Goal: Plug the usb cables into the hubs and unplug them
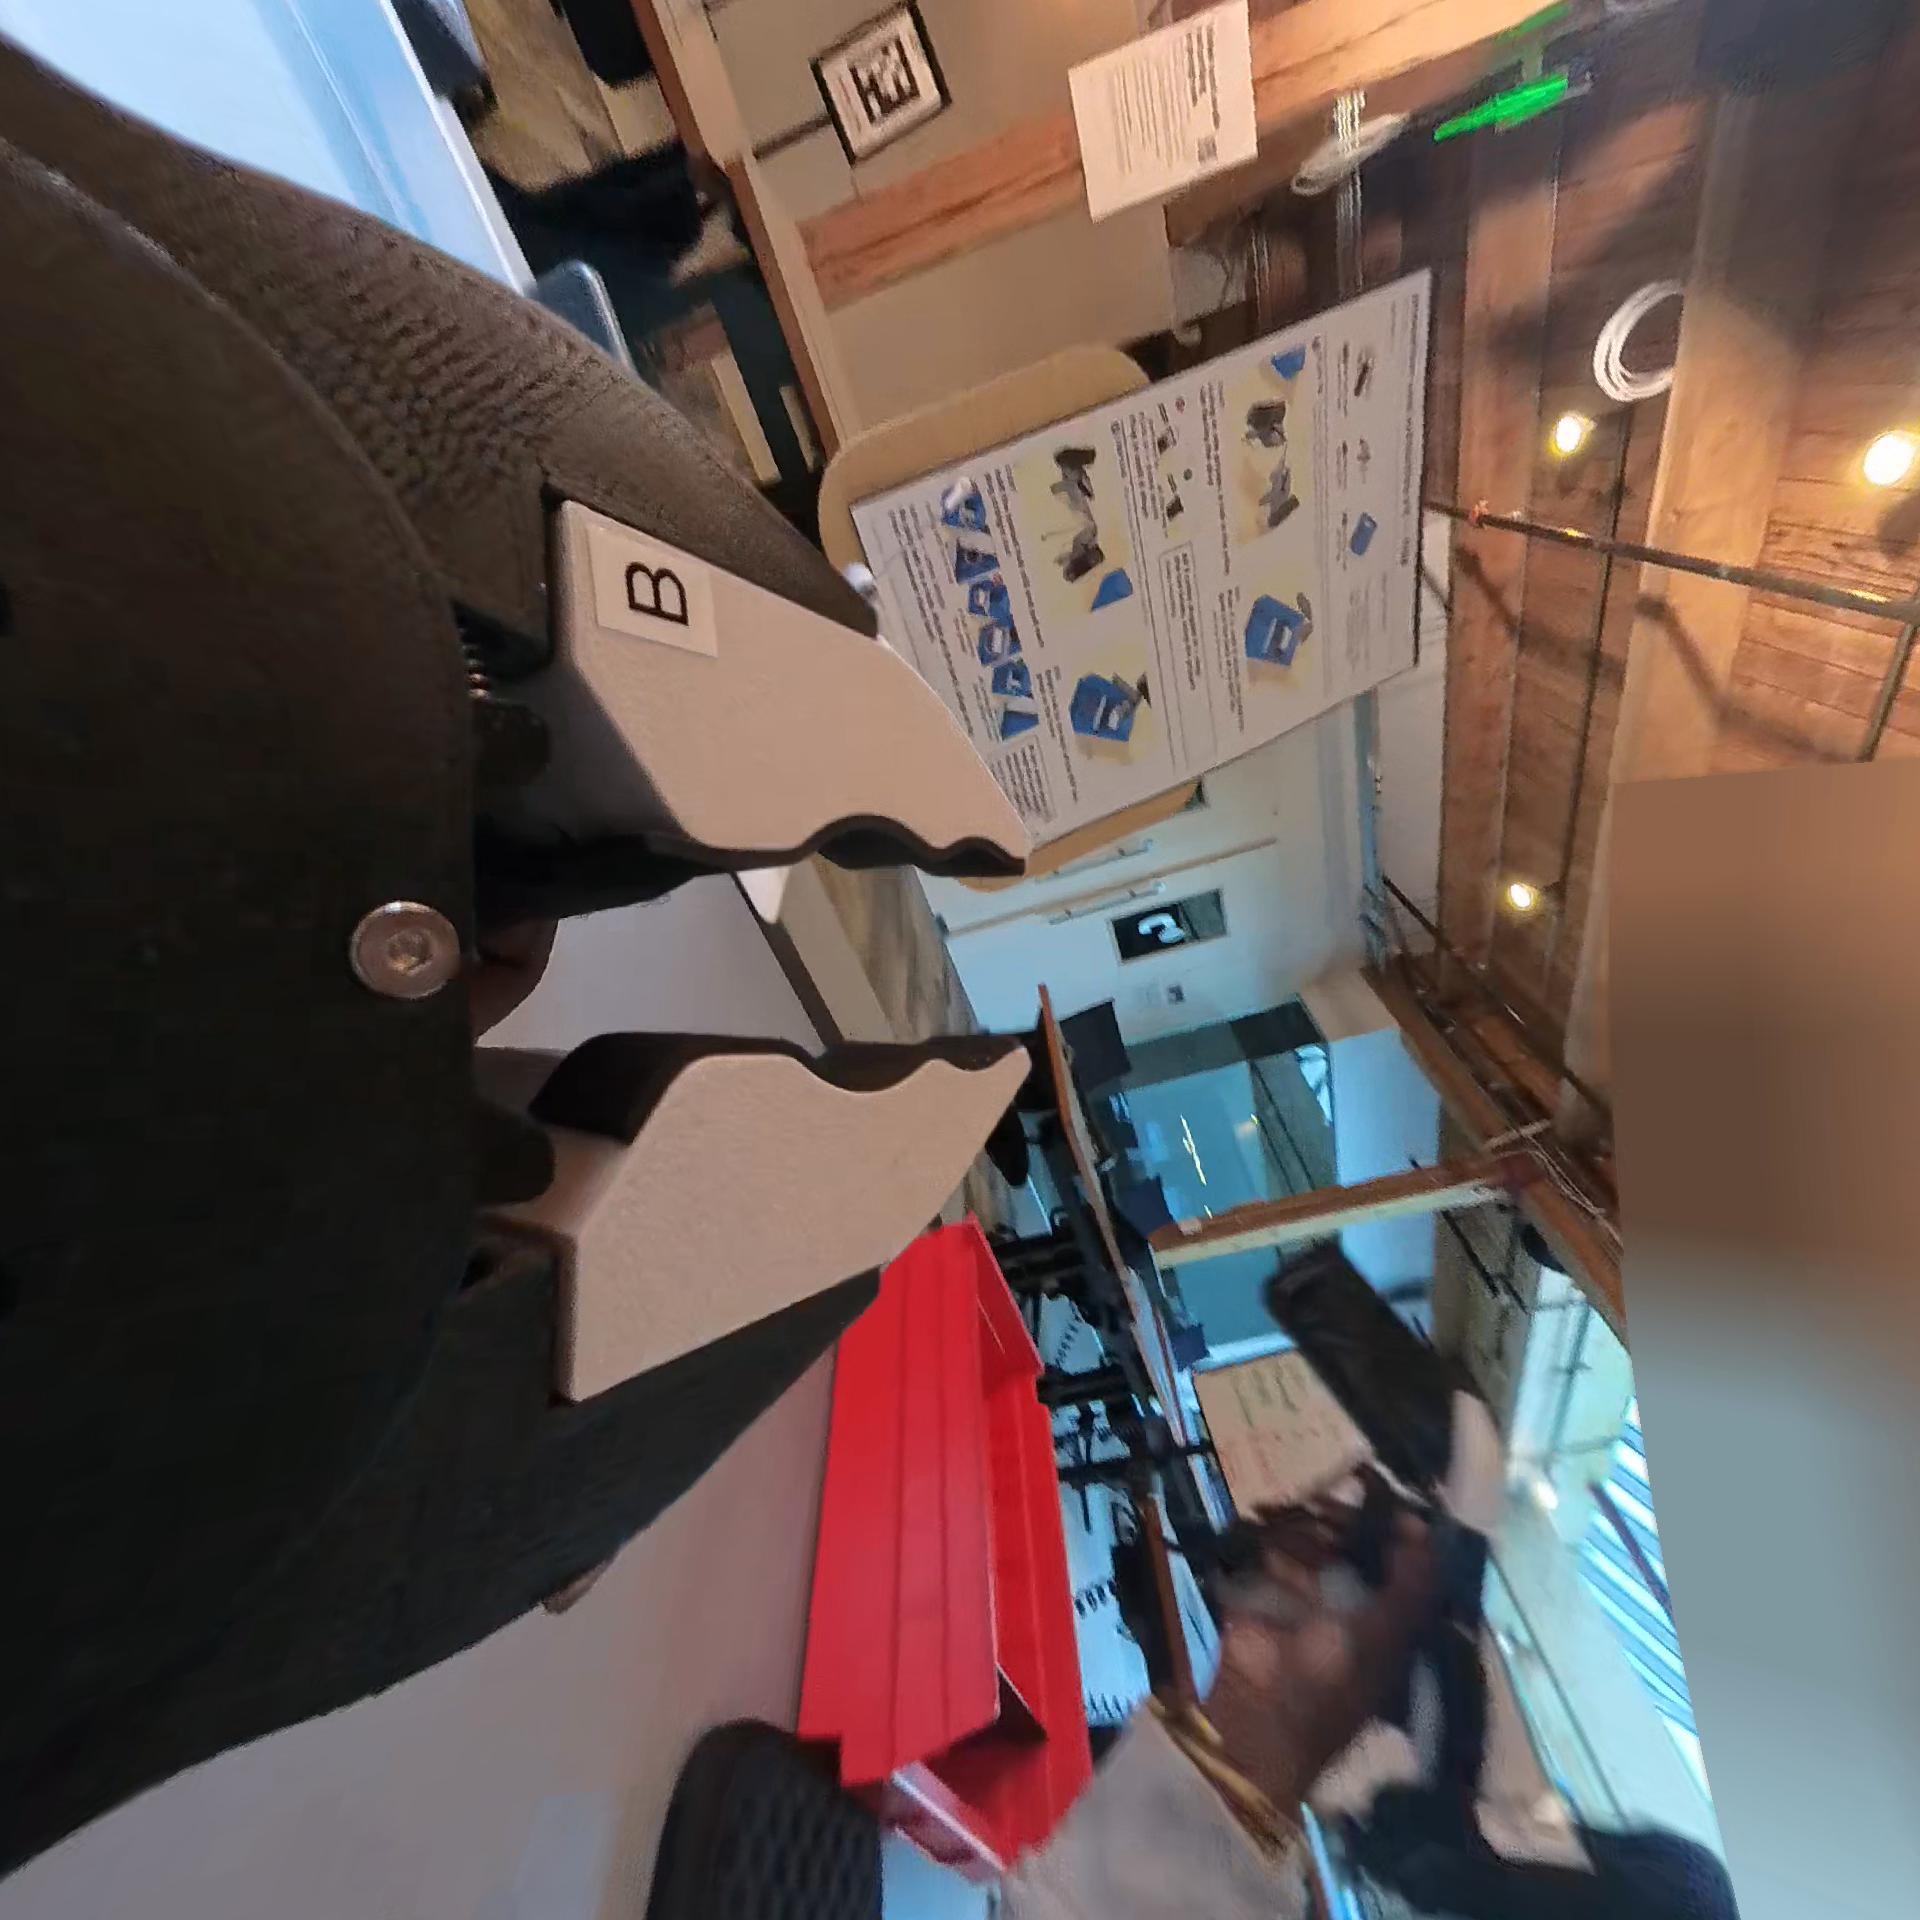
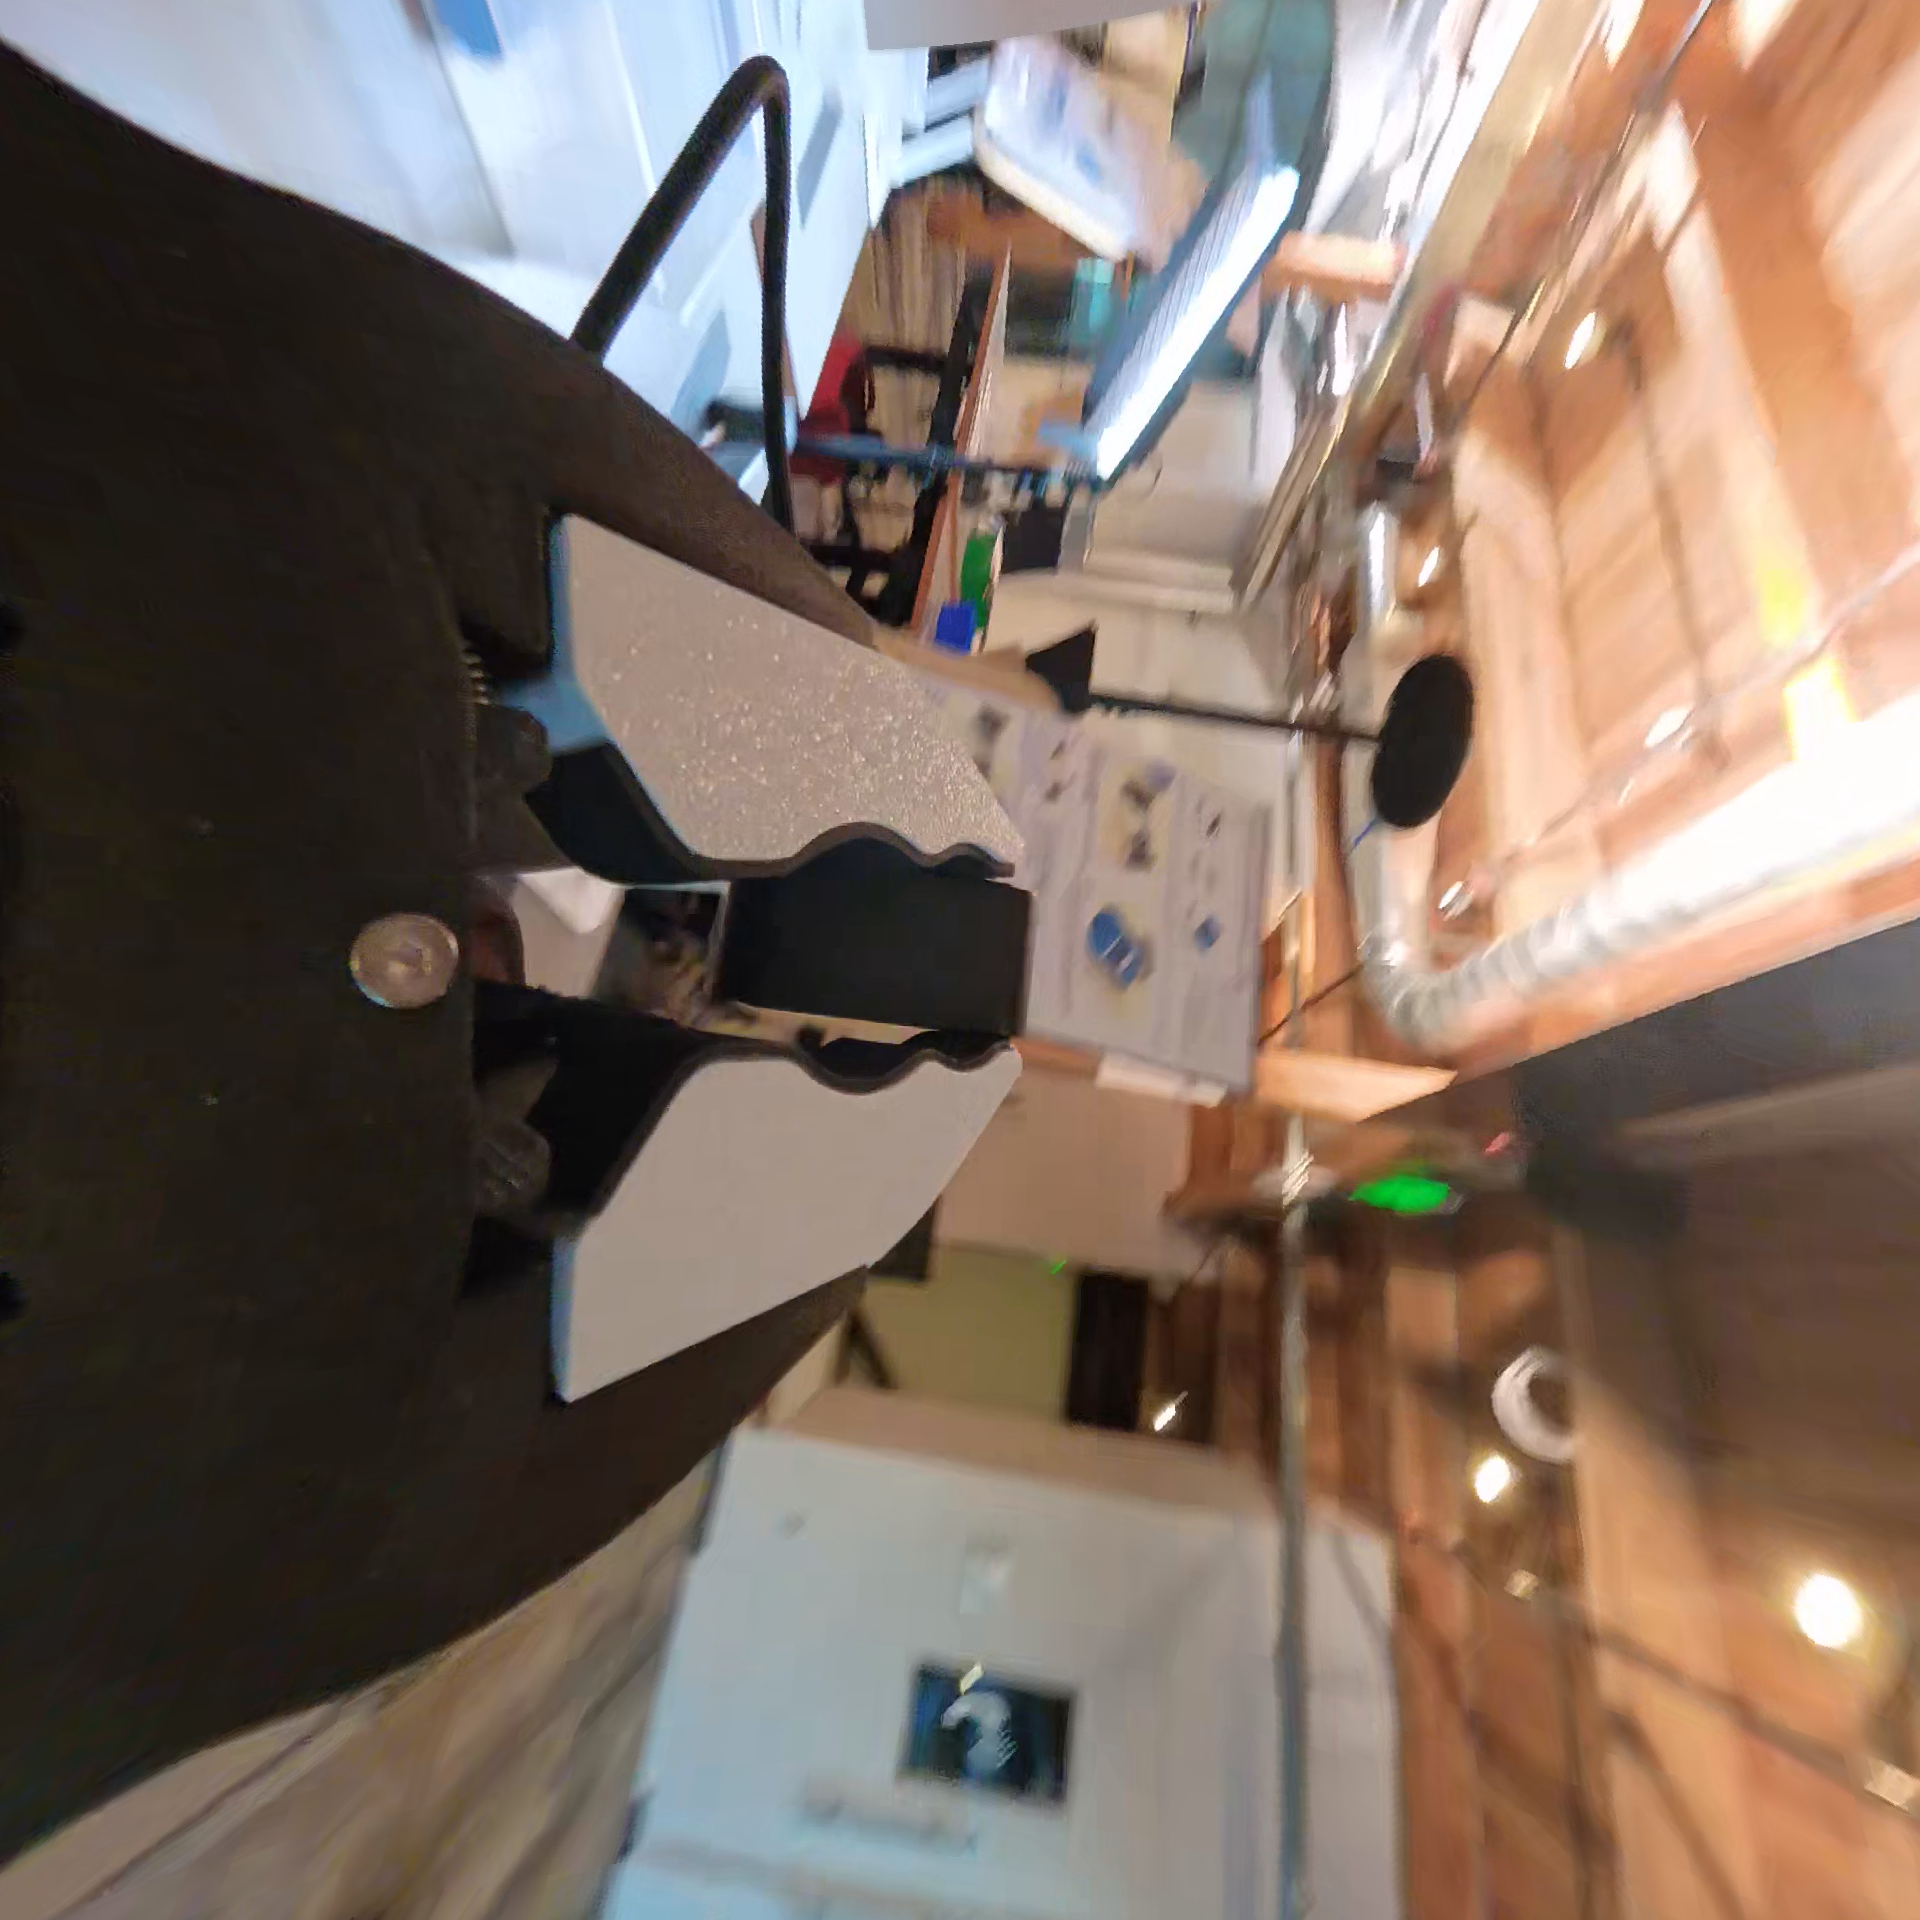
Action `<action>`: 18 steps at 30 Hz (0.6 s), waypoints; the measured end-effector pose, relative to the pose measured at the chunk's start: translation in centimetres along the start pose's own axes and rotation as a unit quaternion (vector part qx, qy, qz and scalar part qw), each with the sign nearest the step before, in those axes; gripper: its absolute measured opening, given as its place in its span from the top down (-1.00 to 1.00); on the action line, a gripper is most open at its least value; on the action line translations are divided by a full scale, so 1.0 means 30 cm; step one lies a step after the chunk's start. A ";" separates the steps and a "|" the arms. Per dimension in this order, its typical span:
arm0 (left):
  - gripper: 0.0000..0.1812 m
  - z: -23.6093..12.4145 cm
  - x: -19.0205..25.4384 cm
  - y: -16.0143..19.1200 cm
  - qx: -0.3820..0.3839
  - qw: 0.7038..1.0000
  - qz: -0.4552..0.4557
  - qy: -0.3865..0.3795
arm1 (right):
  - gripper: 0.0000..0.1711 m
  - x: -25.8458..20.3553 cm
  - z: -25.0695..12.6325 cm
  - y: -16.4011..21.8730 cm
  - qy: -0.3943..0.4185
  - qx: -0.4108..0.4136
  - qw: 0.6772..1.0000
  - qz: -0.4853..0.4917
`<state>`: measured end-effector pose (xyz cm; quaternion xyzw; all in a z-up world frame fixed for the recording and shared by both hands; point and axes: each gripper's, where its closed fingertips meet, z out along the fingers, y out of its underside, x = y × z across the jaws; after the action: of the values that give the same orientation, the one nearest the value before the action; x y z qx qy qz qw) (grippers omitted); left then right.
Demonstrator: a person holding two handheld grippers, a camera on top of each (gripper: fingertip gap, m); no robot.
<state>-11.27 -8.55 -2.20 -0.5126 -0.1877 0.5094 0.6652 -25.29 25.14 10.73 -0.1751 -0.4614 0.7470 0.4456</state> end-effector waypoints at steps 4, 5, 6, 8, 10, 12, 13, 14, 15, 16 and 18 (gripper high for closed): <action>0.69 -0.004 0.041 -0.049 0.029 0.999 -0.012 0.037 | 0.67 0.250 -0.083 0.300 0.129 -0.125 0.983 0.034; 0.69 -0.004 0.046 -0.059 0.034 0.999 -0.014 0.040 | 0.67 0.295 -0.108 0.374 0.157 -0.168 0.973 0.014; 0.69 -0.003 0.052 -0.069 0.039 0.998 -0.016 0.043 | 0.67 0.332 -0.132 0.442 0.179 -0.216 0.960 -0.016; 0.70 -0.002 0.062 -0.082 0.046 0.998 -0.020 0.049 | 0.67 0.378 -0.181 0.570 0.207 -0.319 0.922 -0.063; 0.70 -0.001 0.070 -0.089 0.048 0.997 -0.021 0.054 | 0.67 0.388 -0.235 0.688 0.214 -0.420 0.879 -0.071; 0.70 -0.002 0.071 -0.092 0.046 0.997 -0.015 0.054 | 0.65 0.361 -0.293 0.794 0.195 -0.514 0.834 -0.045; 0.70 -0.004 0.069 -0.095 0.045 0.998 -0.010 0.053 | 0.64 0.345 -0.316 0.831 0.185 -0.549 0.814 -0.034; 0.70 -0.008 0.066 -0.102 0.045 0.998 -0.007 0.052 | 0.60 0.349 -0.318 0.836 0.192 -0.553 0.810 -0.041; 0.70 -0.012 0.061 -0.112 0.047 0.998 -0.004 0.050 | 0.54 0.362 -0.295 0.809 0.208 -0.527 0.822 -0.057; 0.70 -0.018 0.055 -0.124 0.050 0.998 -0.003 0.049 | 0.43 0.369 -0.256 0.759 0.223 -0.483 0.844 -0.068; 0.70 -0.029 0.031 -0.141 0.046 0.998 -0.004 0.039 | 0.30 0.340 -0.152 0.601 0.228 -0.340 0.910 -0.065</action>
<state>-8.15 -7.99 0.89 -0.4999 -0.1400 0.4942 0.6973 -36.84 32.82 -5.33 -0.4510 -0.5836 0.4540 0.4998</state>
